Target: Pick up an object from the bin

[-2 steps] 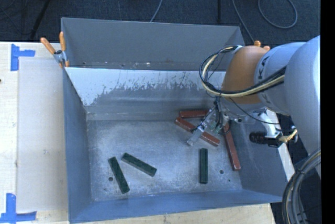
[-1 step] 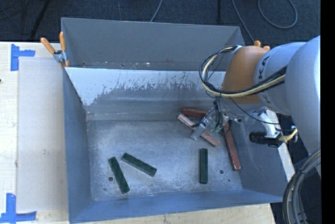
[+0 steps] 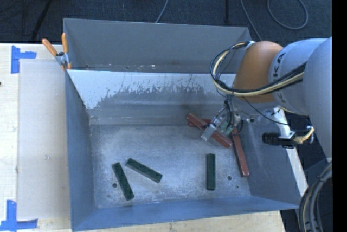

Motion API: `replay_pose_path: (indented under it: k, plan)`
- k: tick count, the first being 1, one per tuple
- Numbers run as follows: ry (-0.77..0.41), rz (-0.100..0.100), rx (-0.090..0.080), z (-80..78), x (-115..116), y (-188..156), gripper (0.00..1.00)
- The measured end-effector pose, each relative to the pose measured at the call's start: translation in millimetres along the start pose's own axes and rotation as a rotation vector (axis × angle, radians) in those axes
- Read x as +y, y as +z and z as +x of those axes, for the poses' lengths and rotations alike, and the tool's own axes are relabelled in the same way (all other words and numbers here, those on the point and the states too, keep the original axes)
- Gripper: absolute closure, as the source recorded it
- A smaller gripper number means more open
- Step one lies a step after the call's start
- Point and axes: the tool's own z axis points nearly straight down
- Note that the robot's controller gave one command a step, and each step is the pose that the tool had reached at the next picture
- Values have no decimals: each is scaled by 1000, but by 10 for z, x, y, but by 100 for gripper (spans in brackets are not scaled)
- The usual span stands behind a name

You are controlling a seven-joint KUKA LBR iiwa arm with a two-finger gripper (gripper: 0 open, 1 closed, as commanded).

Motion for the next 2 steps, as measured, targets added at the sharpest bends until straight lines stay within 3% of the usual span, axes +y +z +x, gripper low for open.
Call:
replay_pose_path:
  k: [2]
  plan:
    - [-11, -1, -1, -15, 7, -625, 100]
